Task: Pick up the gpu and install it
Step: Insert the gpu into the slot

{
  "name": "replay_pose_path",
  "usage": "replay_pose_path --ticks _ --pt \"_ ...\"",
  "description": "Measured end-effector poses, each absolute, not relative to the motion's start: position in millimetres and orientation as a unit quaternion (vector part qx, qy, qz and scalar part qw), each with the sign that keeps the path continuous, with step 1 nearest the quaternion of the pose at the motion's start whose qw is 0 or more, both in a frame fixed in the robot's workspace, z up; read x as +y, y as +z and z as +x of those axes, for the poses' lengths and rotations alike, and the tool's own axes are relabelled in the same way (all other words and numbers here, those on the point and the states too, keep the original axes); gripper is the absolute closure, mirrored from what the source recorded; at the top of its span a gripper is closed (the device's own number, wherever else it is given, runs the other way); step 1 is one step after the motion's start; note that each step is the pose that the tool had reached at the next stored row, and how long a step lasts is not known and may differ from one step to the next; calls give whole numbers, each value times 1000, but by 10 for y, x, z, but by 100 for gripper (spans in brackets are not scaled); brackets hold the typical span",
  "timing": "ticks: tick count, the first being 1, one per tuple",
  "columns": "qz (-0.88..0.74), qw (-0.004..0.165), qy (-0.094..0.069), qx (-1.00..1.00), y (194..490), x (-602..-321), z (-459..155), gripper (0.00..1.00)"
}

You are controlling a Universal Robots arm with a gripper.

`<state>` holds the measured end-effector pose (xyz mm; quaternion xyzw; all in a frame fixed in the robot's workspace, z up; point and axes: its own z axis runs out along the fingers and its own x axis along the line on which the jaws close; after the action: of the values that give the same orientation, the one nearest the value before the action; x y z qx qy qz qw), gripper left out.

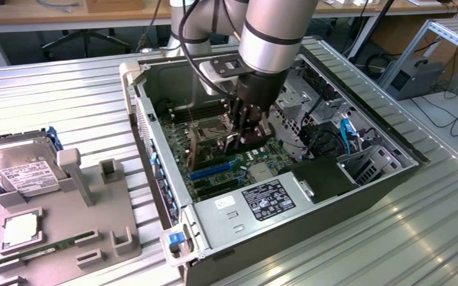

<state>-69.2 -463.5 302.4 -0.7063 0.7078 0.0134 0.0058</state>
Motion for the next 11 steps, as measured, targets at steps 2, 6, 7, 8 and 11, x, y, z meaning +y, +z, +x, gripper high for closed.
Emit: replay_pose_path --ticks 2,6,7,8,11 --pt "-706 6 13 708 2998 -4635 -710 73" --pt "-706 6 13 708 2934 -4635 -743 73" --pt "-706 6 13 708 2924 -4634 -747 73" --pt "-706 6 13 708 2906 -4635 -756 73" --pt "-706 6 13 708 2866 -4635 -783 73"
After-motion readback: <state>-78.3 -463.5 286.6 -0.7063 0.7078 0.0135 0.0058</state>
